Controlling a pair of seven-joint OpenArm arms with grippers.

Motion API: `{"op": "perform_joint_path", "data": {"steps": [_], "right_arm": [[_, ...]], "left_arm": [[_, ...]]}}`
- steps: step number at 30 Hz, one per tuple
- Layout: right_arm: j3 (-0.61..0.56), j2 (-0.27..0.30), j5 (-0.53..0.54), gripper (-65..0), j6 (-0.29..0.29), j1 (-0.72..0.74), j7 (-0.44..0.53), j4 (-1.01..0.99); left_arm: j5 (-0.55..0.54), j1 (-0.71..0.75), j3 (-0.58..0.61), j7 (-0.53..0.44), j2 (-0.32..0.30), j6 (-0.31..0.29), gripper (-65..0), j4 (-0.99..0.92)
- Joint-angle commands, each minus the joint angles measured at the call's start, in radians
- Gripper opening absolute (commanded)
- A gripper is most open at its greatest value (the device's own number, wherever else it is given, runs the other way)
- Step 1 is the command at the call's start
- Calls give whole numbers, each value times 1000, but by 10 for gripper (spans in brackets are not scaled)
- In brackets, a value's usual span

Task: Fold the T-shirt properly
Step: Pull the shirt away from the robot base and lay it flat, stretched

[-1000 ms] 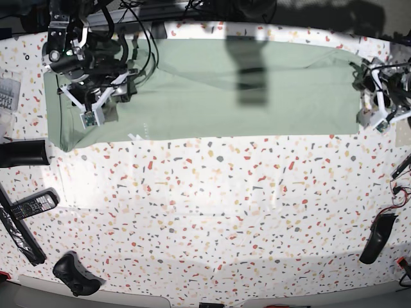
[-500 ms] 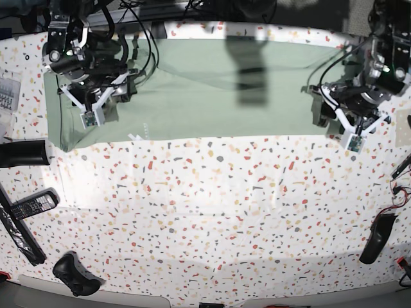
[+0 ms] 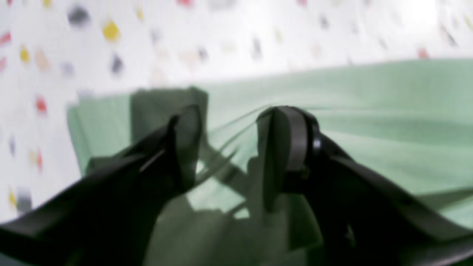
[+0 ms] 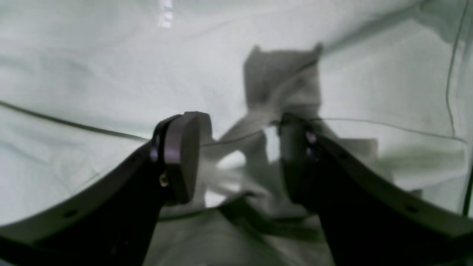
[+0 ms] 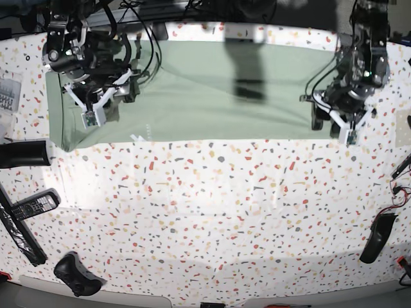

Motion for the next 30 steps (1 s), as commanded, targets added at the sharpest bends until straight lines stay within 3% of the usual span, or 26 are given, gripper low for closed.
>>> {"op": "perform_joint_path", "data": {"steps": [1,7,11,16,21,30], "right_arm": [[3,-2,6,-312,-3,5,25,15],[3,-92,2,-312,-3,13,72,-2],[3,-135,-2,-312,-1,76,84,-60],[3,-135,-24,-312,5,201,87,-222],[3,-136,-42,-312,69,275,86,-322],[3,-135,-40,-312,87,284,66,-321]], "left_arm": [[58,16,5,230,-7,34,-363,-103],[58,-98,6,207,-41,-41,-363,-274],[58,-174,6,207,-88,-50,-363,-285],[57,-248,6,213,-147,-51,-363,-285],[53,-288,6,200,-181,-51,-363,-285],[19,-366,8,180,-129,-70,-363,-285]]}}
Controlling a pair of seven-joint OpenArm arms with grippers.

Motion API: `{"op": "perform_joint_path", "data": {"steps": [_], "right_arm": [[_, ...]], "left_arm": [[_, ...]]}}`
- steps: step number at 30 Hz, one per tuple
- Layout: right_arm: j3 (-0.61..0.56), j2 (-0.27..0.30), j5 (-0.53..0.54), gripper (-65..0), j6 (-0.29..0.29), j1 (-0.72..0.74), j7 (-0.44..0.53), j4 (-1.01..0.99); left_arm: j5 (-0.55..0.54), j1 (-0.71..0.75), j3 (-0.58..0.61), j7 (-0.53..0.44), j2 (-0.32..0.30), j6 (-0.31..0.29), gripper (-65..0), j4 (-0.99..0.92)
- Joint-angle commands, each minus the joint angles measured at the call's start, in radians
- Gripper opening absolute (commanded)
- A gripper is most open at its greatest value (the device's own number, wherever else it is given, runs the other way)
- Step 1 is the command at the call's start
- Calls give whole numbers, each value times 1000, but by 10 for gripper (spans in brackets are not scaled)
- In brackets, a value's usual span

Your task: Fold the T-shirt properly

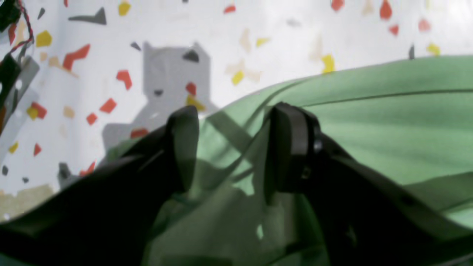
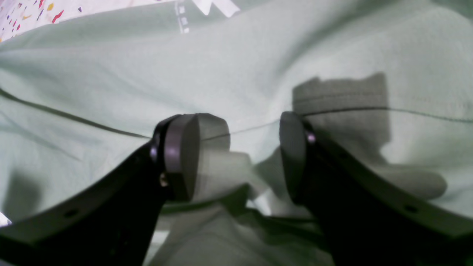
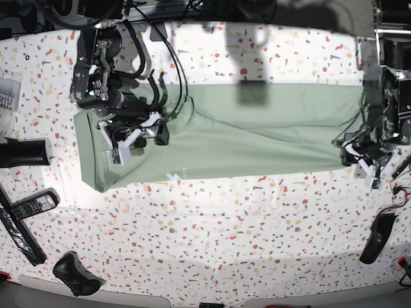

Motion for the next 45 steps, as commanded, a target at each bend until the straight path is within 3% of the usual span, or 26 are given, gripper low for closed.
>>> {"op": "perform_joint_path", "data": {"steps": [1,8,21,27,34,37,41,45], "right_arm": [[3,9,-12,-312,0,7,-21,8],[5,45,-15,-312,0,8,-61,8],[5,60,-15,-312,0,7,-71,8],[5,60,-13,-312,0,7,-51,13],[5,60,57,-312,42,8,-1,95],[5,60,55,-312,48,7,-10,107],[5,58,56,-312,49,-12,-71,106],[5,74,26,-312,48,-46,-73,106]], "left_arm": [[24,-18,0,21,4,8,-363,1],[91,-92,0,37,25,6,-363,1],[87,-202,0,114,-73,6,-363,2],[-107,-185,0,215,-136,5,-363,3],[-127,-76,0,99,-148,3,-363,2],[-50,-38,0,33,-148,7,-363,2],[5,-43,0,27,-150,45,-363,2],[3,-61,0,29,-152,47,-363,2]]}}
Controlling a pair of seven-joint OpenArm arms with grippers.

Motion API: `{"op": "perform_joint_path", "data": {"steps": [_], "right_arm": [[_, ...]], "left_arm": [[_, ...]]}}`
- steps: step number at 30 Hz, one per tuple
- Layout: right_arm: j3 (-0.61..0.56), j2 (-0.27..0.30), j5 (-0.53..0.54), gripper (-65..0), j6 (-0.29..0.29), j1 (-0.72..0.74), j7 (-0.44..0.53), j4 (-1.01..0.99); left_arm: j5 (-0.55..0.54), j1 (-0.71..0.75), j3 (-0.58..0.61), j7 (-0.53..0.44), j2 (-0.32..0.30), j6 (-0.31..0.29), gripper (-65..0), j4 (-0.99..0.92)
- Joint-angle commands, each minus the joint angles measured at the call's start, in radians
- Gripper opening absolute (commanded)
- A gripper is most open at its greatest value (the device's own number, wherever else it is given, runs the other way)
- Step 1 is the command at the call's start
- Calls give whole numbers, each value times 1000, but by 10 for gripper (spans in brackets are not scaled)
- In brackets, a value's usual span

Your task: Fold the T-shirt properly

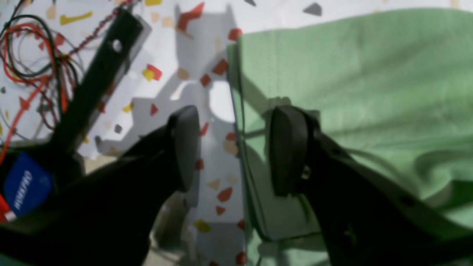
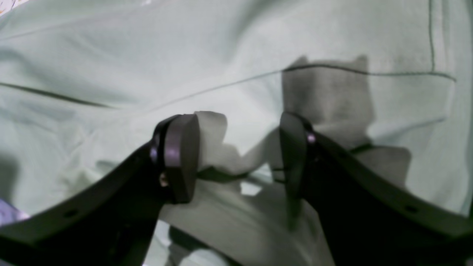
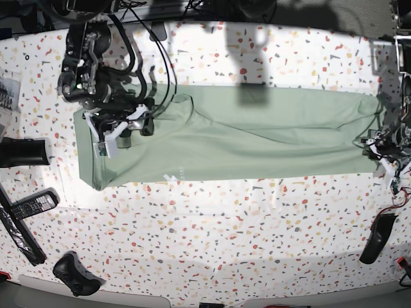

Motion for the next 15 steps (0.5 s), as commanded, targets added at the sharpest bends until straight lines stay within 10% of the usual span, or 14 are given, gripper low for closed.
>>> {"op": "perform_joint_path", "data": {"steps": [1,9,15], "right_arm": [[5,18,1,-312,4,1,-5,15],[4,43,12,-312,4,61,14,16],[4,44,12,-312,65,132,0,17]], "left_arm": [[2,-27,-6,-18,-27,11,-363,13],[-18,-63,-6,-32,-32,11,-362,14],[-301,-90,-7,-52,-78,-27,-362,58]]}}
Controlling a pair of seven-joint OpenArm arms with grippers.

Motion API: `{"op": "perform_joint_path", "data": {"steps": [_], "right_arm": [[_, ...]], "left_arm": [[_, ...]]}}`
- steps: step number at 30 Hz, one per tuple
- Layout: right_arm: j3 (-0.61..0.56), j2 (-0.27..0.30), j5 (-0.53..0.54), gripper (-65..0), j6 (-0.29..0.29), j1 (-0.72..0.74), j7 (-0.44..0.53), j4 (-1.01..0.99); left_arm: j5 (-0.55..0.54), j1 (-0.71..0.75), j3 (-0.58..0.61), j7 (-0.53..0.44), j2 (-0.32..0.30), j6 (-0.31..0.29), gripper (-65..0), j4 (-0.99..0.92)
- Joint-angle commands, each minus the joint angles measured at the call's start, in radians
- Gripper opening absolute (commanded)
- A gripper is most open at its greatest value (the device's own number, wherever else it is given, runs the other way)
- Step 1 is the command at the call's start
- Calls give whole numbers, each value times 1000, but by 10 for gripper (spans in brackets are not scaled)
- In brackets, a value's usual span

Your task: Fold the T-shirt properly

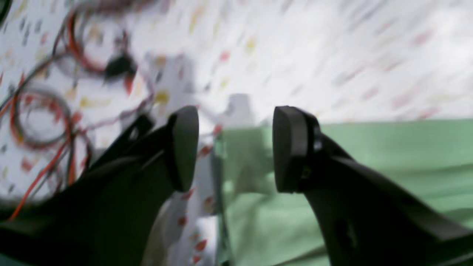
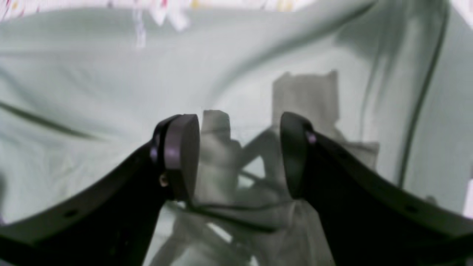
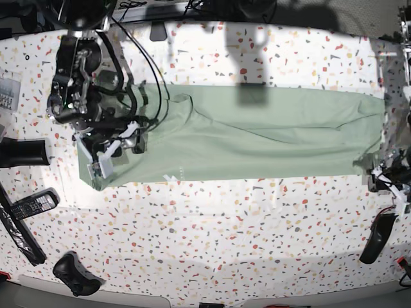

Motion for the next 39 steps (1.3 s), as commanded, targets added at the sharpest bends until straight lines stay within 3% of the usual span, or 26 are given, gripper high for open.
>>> {"op": "perform_joint_path", "data": {"steps": [1,3,9,14,16,19,20,24,26,30,34,39], "right_arm": [[3,8,13,-312,49,21,18,23],[3,11,45,-312,123,23,20,52],[3,10,136,-312,123,-25,25,282],[3,8,135,-312,123,-227,34,480],[3,8,135,-312,123,-320,38,523],[3,8,135,-312,123,-435,43,563],[4,8,135,-312,123,-466,44,573],[29,8,135,-312,123,-531,43,596],[50,8,136,-312,123,-534,40,596],[77,8,140,-312,123,-533,40,596],[78,8,144,-312,123,-533,40,596],[78,8,144,-312,123,-533,40,596]], "left_arm": [[-27,-22,-7,-10,-30,-14,-362,29],[-61,-22,-7,14,-37,-21,-362,43],[-55,14,-7,39,-37,-58,-362,76],[39,153,-7,14,-37,-67,-362,253],[42,202,-7,8,-36,-26,-362,327],[43,218,-13,11,-36,120,-362,365],[42,218,-26,10,-36,141,-362,362],[11,218,-115,14,-36,138,-362,294],[-54,218,-180,18,-36,93,-362,218],[-257,209,-317,76,-37,-144,-362,34],[-360,161,-414,158,-38,-306,-362,-134],[-359,114,-425,209,-45,-373,-362,-280]]}}
